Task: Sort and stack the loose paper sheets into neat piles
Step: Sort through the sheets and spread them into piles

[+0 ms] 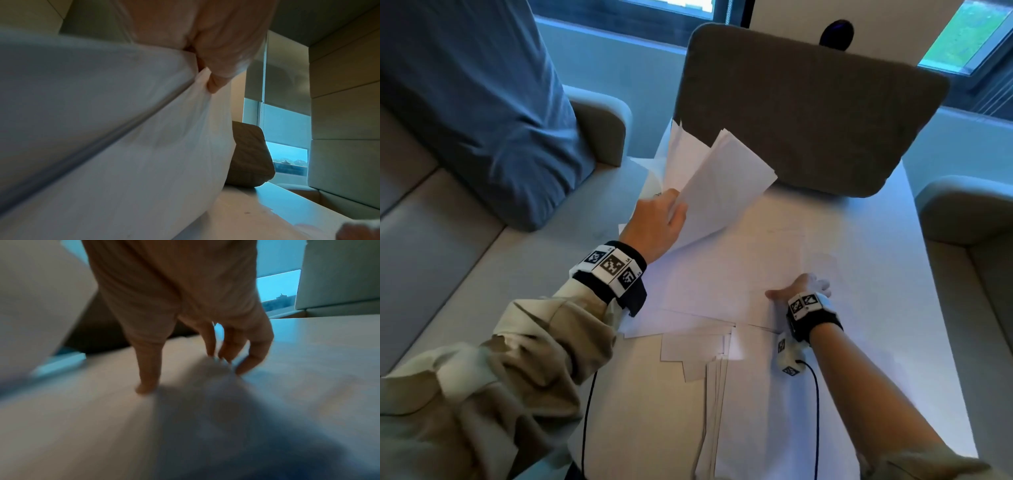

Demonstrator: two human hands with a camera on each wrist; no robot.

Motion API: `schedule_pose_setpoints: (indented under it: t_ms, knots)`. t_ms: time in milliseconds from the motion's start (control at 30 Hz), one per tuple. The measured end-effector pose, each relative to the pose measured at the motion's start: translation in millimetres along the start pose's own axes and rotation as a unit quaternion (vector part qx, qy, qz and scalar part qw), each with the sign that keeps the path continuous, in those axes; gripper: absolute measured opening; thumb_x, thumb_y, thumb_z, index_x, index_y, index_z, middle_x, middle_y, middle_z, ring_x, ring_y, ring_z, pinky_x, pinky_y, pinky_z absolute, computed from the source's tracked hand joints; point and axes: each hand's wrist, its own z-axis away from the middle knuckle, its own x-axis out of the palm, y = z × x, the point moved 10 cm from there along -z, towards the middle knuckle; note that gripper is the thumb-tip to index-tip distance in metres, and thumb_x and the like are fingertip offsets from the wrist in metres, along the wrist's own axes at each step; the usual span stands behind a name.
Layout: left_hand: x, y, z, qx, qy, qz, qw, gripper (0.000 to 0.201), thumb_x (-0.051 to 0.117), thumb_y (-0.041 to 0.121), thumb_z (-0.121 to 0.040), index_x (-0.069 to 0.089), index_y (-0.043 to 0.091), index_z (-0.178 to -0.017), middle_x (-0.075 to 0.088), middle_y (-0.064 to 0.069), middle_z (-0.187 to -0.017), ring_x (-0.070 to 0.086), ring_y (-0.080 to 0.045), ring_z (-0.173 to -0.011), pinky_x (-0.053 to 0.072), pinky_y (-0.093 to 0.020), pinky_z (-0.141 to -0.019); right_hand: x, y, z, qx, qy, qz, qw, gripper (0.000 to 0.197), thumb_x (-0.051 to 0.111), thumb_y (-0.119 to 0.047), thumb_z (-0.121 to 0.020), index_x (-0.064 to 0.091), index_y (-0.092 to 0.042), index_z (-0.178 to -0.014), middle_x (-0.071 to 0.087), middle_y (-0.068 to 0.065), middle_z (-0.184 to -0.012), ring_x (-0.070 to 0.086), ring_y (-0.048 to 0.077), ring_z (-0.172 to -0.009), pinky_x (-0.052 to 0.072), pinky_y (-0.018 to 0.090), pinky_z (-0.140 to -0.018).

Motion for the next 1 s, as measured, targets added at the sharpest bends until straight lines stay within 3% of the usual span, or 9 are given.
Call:
schedule_pose_setpoints:
  t_ms: [67,167,267,333,433,533,667,867,1000]
  knots:
    - [-3.2,0.2,0.3,0.003,0.01,-0.002,1.0,0.021,0.052,0.014,-0.094,0.058,-0.005,-0.089,0.061,-0.024,-0.074,0.047,-0.03,-0.061,0.024,-0.016,-0.059,3.8,3.9,1.1,0.001,0.009,-0.018,1.0,0.104,0.083,-0.046,-0.064,0.026,-0.002,-0.139,0.029,0.021,-0.141,0.028,0.037,-0.132,0.035,0.048,-0.106]
    - [-6.1,1.2,2.0,0.007,0.018,-0.016,1.0,0.021,0.053,0.014,-0.094,0.057,-0.006,-0.088,0.06,-0.025,-0.073,0.05,-0.033,-0.062,0.024,-0.016,-0.06,-0.9,-6.2,7.1,-0.03,0.038,-0.024,0.999,0.087,0.083,-0.036,-0.068,0.034,-0.007,-0.134,0.03,0.02,-0.137,0.031,0.036,-0.129,0.038,0.051,-0.102]
    - [-4.6,1.5,4.2,0.008,0.015,-0.022,1.0,0.022,0.053,0.015,-0.095,0.058,-0.006,-0.091,0.062,-0.026,-0.077,0.056,-0.039,-0.068,0.025,-0.017,-0.061,-6.5,-32.0,18.1,-0.115,0.105,0.053,0.986,0.041,0.072,-0.017,-0.08,0.052,-0.011,-0.115,0.037,0.014,-0.125,0.038,0.033,-0.118,0.045,0.049,-0.09]
    - [-1.8,0.9,5.0,0.012,0.007,-0.024,1.0,0.022,0.052,0.015,-0.095,0.059,-0.006,-0.094,0.063,-0.026,-0.079,0.057,-0.041,-0.071,0.026,-0.019,-0.062,-0.7,-49.4,26.0,-0.183,0.086,0.082,0.976,0.01,0.058,-0.005,-0.085,0.062,-0.013,-0.088,0.048,0.011,-0.108,0.05,0.031,-0.105,0.047,0.039,-0.078]
    - [2.9,-0.9,5.9,0.017,-0.007,-0.015,1.0,0.023,0.051,0.016,-0.096,0.059,-0.006,-0.099,0.063,-0.026,-0.083,0.059,-0.04,-0.074,0.027,-0.019,-0.063,-2.2,-52.3,28.1,-0.218,0.043,0.021,0.975,0.019,0.052,0.004,-0.079,0.066,-0.008,-0.073,0.057,0.012,-0.078,0.06,0.03,-0.08,0.041,0.03,-0.066]
    - [6.3,-4.5,7.0,0.01,-0.014,-0.008,1.0,0.025,0.049,0.016,-0.097,0.058,-0.005,-0.105,0.064,-0.026,-0.087,0.059,-0.04,-0.078,0.031,-0.021,-0.065,-29.3,-40.1,22.8,-0.2,0.061,-0.051,0.977,0.014,0.053,0.001,-0.08,0.067,0.003,-0.085,0.062,0.023,-0.085,0.061,0.038,-0.09,0.043,0.034,-0.07]
    - [8.1,-5.6,7.9,0.005,-0.019,0.004,1.0,0.024,0.048,0.015,-0.097,0.056,-0.006,-0.106,0.063,-0.027,-0.089,0.059,-0.041,-0.078,0.033,-0.024,-0.066,-94.1,-10.8,28.7,-0.158,0.19,-0.089,0.965,0.016,0.046,0.004,-0.081,0.055,-0.009,-0.077,0.051,0.019,-0.084,0.052,0.035,-0.081,0.037,0.032,-0.069]
    - [14.2,-1.1,5.6,0.002,-0.022,0.016,1.0,0.024,0.046,0.016,-0.098,0.055,-0.005,-0.106,0.062,-0.027,-0.088,0.058,-0.038,-0.076,0.032,-0.022,-0.064,-174.5,18.8,77.7,-0.185,0.403,-0.197,0.875,0.019,0.042,0.009,-0.076,0.043,-0.009,-0.069,0.048,0.009,-0.085,0.038,0.024,-0.069,0.026,0.027,-0.061]
    - [11.0,4.9,0.2,0.009,-0.003,0.008,1.0,0.025,0.046,0.015,-0.098,0.055,-0.006,-0.107,0.063,-0.029,-0.092,0.06,-0.043,-0.083,0.036,-0.024,-0.065,-199.1,18.6,103.2,-0.307,0.43,-0.403,0.747,0.029,0.043,0.001,-0.072,0.033,-0.025,-0.064,0.056,-0.011,-0.074,0.047,0.006,-0.065,0.034,0.013,-0.059]
